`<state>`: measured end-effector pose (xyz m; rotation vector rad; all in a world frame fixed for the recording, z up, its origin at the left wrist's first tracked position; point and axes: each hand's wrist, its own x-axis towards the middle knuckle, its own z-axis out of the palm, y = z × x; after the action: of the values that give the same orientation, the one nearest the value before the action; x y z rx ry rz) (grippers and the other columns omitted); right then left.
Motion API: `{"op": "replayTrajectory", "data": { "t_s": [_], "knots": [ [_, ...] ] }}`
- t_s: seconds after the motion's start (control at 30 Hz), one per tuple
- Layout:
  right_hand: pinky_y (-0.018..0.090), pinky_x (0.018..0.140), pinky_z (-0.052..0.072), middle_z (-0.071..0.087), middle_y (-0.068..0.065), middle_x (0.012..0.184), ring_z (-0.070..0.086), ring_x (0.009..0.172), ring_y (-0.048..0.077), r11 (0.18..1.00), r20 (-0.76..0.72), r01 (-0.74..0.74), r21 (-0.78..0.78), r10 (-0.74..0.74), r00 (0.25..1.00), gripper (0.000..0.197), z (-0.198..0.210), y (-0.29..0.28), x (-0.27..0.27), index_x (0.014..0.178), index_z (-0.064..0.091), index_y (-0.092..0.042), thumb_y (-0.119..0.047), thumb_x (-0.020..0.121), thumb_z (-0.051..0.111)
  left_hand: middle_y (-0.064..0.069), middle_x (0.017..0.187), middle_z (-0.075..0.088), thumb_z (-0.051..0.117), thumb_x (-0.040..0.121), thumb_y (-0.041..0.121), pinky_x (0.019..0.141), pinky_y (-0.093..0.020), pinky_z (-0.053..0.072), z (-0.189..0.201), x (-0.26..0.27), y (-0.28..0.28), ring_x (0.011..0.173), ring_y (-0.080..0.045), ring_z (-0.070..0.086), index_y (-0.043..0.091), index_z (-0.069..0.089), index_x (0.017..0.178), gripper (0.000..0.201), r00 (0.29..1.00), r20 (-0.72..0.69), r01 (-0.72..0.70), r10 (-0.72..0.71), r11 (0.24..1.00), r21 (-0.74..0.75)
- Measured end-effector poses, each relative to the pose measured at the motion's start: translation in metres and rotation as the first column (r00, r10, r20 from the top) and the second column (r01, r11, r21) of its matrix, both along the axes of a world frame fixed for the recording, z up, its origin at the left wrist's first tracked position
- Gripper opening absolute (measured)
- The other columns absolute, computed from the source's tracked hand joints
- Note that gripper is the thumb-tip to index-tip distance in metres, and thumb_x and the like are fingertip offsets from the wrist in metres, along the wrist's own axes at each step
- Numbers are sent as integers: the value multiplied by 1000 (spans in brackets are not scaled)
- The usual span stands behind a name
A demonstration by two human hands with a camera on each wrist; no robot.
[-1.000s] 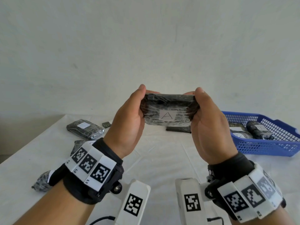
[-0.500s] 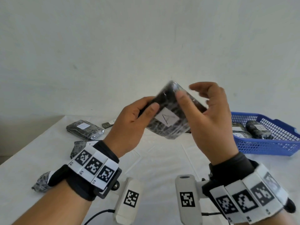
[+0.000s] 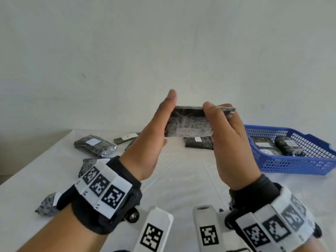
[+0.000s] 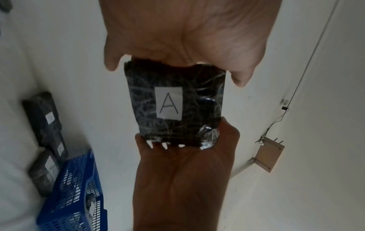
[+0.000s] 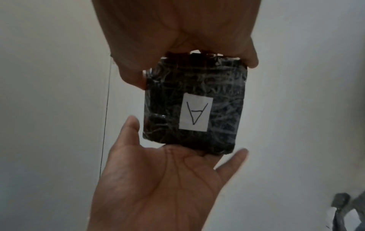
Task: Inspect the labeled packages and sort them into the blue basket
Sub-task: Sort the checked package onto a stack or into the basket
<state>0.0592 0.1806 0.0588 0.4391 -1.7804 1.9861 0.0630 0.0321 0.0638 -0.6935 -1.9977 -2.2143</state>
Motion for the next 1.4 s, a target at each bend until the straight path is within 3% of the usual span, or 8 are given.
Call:
{"op": "replayTrajectory", "data": {
  "t_s": [0.2, 0.37, 0.6, 0.67, 0.9, 1.1, 1.3, 1.4],
  "knots": [
    [46, 89, 52, 63, -2, 87, 64, 87, 16, 999, -119, 31, 21, -28, 993, 47, -3, -10, 6, 92, 53, -18, -59, 77, 72, -1, 100, 65, 58, 74, 74, 101, -38, 43, -6, -7, 6, 102, -10, 62, 21, 66, 97, 58, 977, -113, -166, 178, 980, 113],
    [59, 98, 54, 69, 5, 95, 71, 100, 32, 1000, -99, 26, -16, -27, 995, 45, -3, -13, 6, 94, 55, -19, -55, 76, 74, 18, 85, 69, 63, 71, 64, 83, -20, 46, -9, -4, 13, 88, 6, 65, 37, 73, 77, 29, 970, -152, -165, 188, 975, 149],
    [30, 84, 47, 60, -22, 84, 61, 85, -6, 1000, -29, -17, -19, 17, 999, 29, 1, -6, 5, 96, 51, -23, -50, 87, 58, 7, 106, 74, 55, 82, 64, 100, -34, 43, -12, -7, 12, 109, -7, 67, 34, 74, 98, 39, 991, -61, -103, 122, 962, 253],
    [34, 88, 45, 58, -17, 88, 59, 88, -1, 999, 9, -48, 0, 48, 999, 32, 2, 0, 4, 94, 52, -24, -55, 87, 56, -3, 123, 73, 49, 83, 68, 108, -40, 42, -14, -11, 9, 122, -16, 64, 18, 68, 122, 66, 994, -22, -97, 106, 964, 248],
    [45, 102, 43, 53, 2, 105, 53, 103, 17, 995, 116, -99, -29, 101, 988, 35, -2, 8, -1, 92, 53, -22, -56, 88, 51, 3, 109, 70, 45, 90, 57, 100, -36, 42, -20, -18, 6, 110, -11, 63, 22, 64, 107, 43, 996, 12, -87, 86, 972, 217],
    [39, 94, 57, 48, 11, 100, 52, 96, 29, 927, 293, -177, -330, 279, 915, 25, 4, 19, -4, 103, 56, -7, -17, 79, 57, 16, 124, 62, 57, 73, 57, 114, -30, 35, -27, -24, 8, 125, 3, 53, 34, 62, 116, 49, 997, 52, -57, 54, 996, 66],
    [51, 87, 62, 70, 20, 110, 72, 95, 36, 986, 216, -127, -111, 149, 965, 82, -9, 25, -11, 141, 29, -35, 12, 78, 53, 0, 102, 76, 65, 98, 8, 78, -28, 58, -34, -32, 6, 89, -11, 74, 27, 49, 96, 25, 990, 136, -31, 23, 998, 56],
    [59, 87, 62, 74, 12, 112, 74, 103, 40, 966, 173, -6, 259, -40, 984, 70, -15, 33, -14, 136, 41, -32, 18, 90, 54, 0, 111, 78, 70, 93, 0, 92, -34, 59, -36, -34, 0, 104, -15, 75, 19, 65, 117, 31, 992, 52, -116, 117, 993, -10]
  ]
}}
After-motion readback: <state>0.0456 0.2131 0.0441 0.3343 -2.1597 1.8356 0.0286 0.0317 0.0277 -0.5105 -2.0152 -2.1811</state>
